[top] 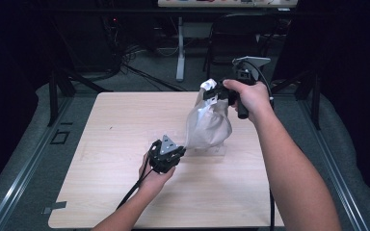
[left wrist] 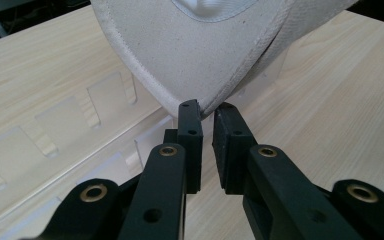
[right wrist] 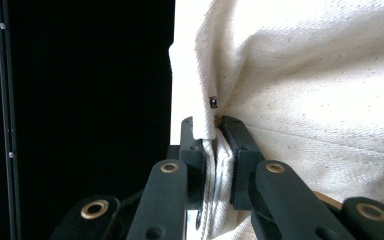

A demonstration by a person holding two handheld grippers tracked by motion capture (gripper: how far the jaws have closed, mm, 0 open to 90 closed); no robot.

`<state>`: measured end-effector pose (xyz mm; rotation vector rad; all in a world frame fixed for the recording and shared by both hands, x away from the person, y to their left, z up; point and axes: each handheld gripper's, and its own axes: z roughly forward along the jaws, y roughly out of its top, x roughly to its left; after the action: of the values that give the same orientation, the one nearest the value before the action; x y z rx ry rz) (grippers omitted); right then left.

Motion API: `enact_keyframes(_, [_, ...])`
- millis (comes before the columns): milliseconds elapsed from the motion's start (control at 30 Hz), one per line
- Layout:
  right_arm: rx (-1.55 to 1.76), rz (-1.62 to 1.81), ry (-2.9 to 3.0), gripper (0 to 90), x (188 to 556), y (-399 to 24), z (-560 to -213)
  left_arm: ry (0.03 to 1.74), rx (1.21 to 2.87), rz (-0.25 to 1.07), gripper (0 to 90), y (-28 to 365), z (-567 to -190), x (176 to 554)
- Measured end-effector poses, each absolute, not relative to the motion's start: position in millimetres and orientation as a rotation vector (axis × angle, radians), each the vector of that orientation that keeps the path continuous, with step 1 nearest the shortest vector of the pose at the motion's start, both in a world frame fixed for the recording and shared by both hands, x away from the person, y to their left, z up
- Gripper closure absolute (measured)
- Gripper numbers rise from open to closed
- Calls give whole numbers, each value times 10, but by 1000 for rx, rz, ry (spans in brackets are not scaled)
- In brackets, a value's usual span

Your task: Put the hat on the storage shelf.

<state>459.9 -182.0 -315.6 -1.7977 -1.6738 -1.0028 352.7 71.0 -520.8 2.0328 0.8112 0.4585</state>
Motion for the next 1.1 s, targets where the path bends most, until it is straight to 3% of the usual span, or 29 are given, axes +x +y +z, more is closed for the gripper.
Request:
enact_keyframes(767, [-1783,-991,-1693,798,4632,-1651,-3309,873,1948,408,844,760,-5355,3468])
enact_keyframes(1100, [-1781,-987,-1722,749,4629,-1606,-3327,905,1905,384,849,813,-5408,3488])
